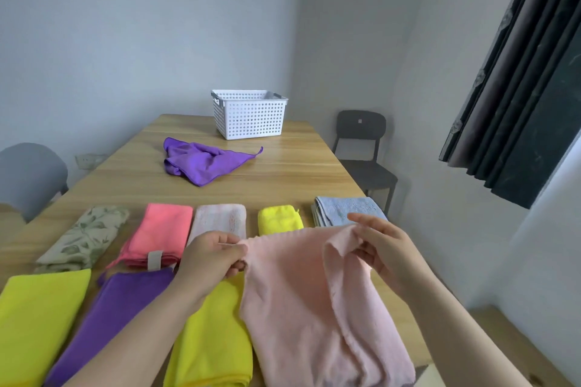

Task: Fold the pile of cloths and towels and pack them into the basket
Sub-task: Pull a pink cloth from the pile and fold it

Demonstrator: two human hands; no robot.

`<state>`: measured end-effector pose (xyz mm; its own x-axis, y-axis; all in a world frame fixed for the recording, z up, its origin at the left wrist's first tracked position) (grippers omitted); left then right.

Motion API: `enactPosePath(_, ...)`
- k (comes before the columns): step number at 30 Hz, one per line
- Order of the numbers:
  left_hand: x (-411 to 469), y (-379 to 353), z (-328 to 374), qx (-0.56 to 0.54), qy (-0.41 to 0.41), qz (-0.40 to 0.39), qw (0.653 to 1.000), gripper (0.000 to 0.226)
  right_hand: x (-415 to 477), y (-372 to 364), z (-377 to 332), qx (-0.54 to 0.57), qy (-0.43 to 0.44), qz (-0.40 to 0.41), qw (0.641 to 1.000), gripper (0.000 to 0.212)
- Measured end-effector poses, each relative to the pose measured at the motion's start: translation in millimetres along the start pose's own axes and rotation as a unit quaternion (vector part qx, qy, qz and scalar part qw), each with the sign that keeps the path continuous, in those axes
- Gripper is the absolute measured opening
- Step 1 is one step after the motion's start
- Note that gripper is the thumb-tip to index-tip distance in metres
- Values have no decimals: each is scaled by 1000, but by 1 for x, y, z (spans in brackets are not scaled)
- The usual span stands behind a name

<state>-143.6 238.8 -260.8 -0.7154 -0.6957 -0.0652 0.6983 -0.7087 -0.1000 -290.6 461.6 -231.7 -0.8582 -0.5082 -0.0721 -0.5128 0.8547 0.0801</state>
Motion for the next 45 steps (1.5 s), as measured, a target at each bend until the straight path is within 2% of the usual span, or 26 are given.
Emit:
enactPosePath(3, -1, -5, -5, -3, -2, -13, 1000, 12, 2, -3, 5, -51, -5, -46, 998, 34)
enactPosePath(6, -6, -9, -12, 6, -16, -19, 1000, 13, 2, -4, 11, -96, -14, -50, 994, 35)
enactPosePath(9, -10, -9, -16, 37, -44, -11, 998, 9, -1, -7, 17, -68, -19, -70, 995, 37)
enactPosePath(13, -21, -7, -18, 5, -51, 2, 999, 8, -16, -13, 15, -83, 11, -146, 986, 55)
enactPosePath(15, -28, -9, -18, -8, -56, 5, 998, 9, -22, -17, 15, -158, 51, -120, 979, 51)
enactPosePath(18, -34, -13, -20, -7, -60, -3, 998, 11, -31, -25, 8, -302, 137, -25, 943, 32)
enactPosePath(23, -40, -14, -24, -58, -41, -9, 997, 10, -36, -35, 4, -386, 254, 44, 886, 13)
enactPosePath(25, -41, -14, -25, -82, -25, -17, 996, 10, -38, -39, 3, -429, 282, 79, 855, 22)
enactPosePath(27, -43, -14, -25, -98, -20, -27, 995, 9, -42, -47, -1, -438, 316, 72, 839, 27)
enactPosePath(29, -44, -14, -24, -102, -23, -28, 994, 8, -45, -56, -2, -421, 329, 38, 844, 27)
enactPosePath(33, -47, -14, -22, -111, -23, -36, 993, 8, -45, -69, 7, -347, 289, -6, 892, 37)
enactPosePath(35, -49, -16, -21, -112, -24, -42, 993, 13, -45, -75, 9, -323, 284, -10, 903, 35)
enactPosePath(41, -51, -19, -19, -144, -14, -53, 988, 22, -40, -83, 14, -349, 282, 38, 893, 30)
enactPosePath(45, -52, -18, -20, -123, -23, -50, 991, 23, -40, -85, 16, -361, 299, 50, 882, 32)
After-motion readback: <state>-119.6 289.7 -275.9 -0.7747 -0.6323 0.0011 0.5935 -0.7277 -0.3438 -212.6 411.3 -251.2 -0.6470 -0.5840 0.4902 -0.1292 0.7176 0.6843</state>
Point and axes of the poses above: each hand's wrist, its own x-axis towards the middle knuckle, its own y-axis out of the back of the hand, z = x × y, the point moved 4 cm from there along x, towards the middle knuckle, and after that the axes turned 11 degrees about -x, right-handed, at the moved point
